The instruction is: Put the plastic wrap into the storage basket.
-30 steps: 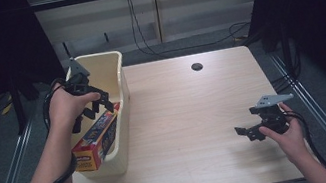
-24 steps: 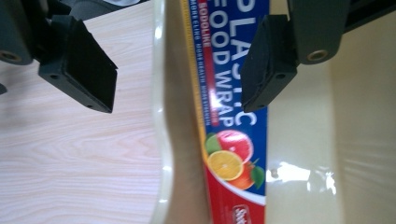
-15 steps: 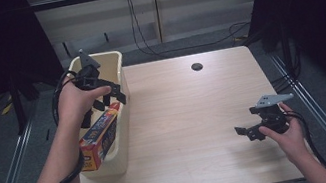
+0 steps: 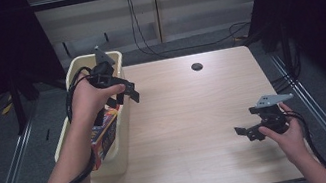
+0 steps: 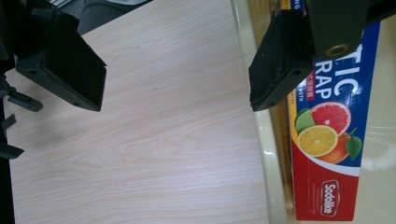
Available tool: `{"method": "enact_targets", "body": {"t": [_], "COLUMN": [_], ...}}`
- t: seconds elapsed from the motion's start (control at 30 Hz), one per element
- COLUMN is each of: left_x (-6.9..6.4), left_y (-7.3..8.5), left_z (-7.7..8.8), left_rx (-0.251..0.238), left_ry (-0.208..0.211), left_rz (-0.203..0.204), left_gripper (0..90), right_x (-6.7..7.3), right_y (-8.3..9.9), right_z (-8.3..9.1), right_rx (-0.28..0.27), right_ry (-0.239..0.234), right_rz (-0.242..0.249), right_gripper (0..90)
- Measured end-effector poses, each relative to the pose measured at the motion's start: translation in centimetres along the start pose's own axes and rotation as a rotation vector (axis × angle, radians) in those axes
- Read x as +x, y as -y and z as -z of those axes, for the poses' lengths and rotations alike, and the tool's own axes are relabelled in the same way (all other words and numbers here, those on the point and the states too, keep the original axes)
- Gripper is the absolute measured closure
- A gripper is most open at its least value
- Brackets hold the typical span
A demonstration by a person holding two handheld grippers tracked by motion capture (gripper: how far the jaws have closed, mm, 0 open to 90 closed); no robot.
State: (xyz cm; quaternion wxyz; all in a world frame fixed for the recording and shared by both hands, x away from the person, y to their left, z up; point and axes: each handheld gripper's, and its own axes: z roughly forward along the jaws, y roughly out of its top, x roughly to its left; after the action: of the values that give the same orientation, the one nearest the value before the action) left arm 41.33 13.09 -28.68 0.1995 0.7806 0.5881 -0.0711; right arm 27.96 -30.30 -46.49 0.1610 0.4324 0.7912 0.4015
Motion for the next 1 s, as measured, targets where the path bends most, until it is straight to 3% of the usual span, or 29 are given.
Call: {"method": "enact_targets", "body": {"t": [0.47,1.0], "left_x": [-2.2,-3.4], "left_y": [0.0,0.6], "left_z": [-1.0,-4.1], "left_rx": [-0.003,0.005], "left_ry": [0.025,0.065], "left_rz": [-0.066,-0.112], "left_gripper": [16.0,15.0], "right_x": [0.0,0.0], "right_y": [0.0,0.0], "right_z": [0.0,0.0], "right_rx": [-0.002,0.002], "right_ry": [0.000,-0.001], "right_rz": [-0.001,0.000], "right_gripper": [0.2,0.2]}}
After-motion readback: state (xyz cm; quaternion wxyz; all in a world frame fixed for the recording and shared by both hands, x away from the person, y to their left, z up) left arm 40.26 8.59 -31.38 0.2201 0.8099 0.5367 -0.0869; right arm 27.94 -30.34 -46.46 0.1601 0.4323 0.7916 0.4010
